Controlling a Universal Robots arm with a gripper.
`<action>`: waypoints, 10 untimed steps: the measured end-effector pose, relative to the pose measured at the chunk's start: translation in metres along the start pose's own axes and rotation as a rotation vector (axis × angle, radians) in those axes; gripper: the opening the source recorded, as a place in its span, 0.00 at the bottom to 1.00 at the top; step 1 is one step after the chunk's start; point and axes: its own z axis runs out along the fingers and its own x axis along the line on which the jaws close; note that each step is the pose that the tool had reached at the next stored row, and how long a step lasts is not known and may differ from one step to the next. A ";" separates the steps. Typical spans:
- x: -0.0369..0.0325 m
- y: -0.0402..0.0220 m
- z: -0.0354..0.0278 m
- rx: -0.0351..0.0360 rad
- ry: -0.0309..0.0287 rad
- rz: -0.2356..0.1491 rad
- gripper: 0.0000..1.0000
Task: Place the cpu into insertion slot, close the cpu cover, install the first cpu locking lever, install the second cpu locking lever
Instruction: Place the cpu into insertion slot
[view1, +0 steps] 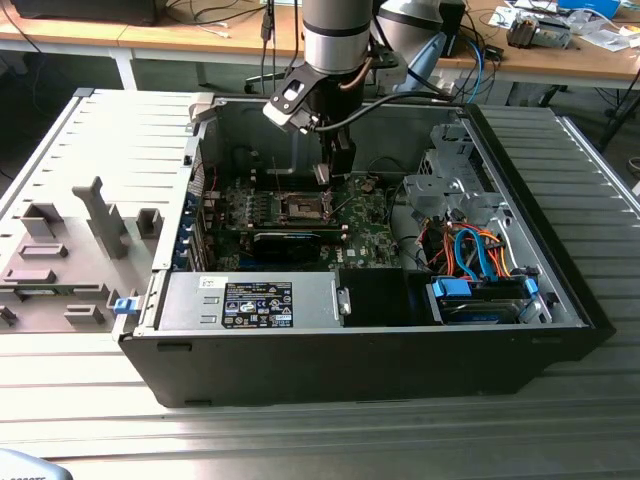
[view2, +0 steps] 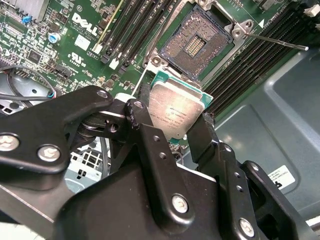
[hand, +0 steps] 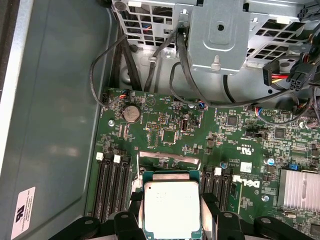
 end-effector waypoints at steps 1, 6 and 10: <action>0.0000 0.0000 0.0002 0.0000 0.0000 0.000 0.54; 0.0000 -0.0001 0.0010 0.0001 0.0000 0.000 0.54; 0.0000 -0.0001 0.0017 0.0000 0.0000 0.000 0.54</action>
